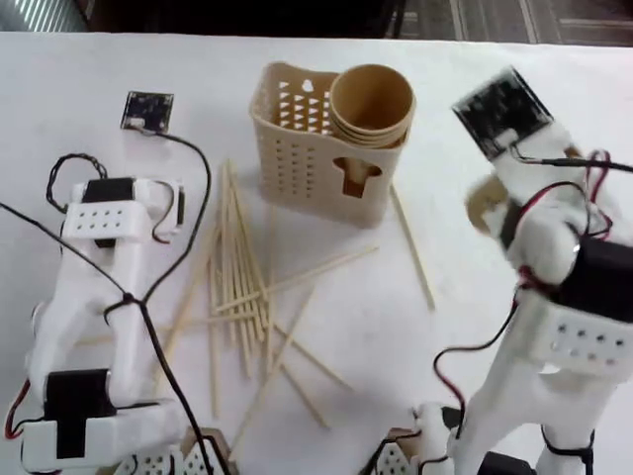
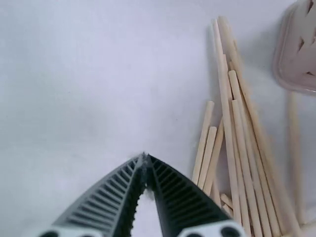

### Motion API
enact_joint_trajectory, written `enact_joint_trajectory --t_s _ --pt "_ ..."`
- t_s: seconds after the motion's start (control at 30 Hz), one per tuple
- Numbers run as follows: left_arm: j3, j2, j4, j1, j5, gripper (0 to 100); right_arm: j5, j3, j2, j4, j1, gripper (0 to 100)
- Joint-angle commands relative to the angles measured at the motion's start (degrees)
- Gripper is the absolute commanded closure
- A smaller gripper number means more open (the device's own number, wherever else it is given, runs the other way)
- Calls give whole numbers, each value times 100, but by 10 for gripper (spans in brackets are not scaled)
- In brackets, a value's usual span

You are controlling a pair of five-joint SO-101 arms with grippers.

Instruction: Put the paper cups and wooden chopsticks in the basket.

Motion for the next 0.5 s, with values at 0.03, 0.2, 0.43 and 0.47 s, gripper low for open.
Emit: enact_joint_trajectory --t_s 0.03,0.2,0.43,0.47 --pt "-35 -224 -97 -180 35 975 -563 -686 -57 -725 -664 980" --pt "-26 -224 -97 -154 44 976 -826 -677 101 -1684 -1226 980" --pt "-18 -224 -123 -163 44 976 -870 -703 971 -2501 -1886 980" --pt "-18 -224 -123 -163 44 976 -870 -712 1086 -2519 -1965 980"
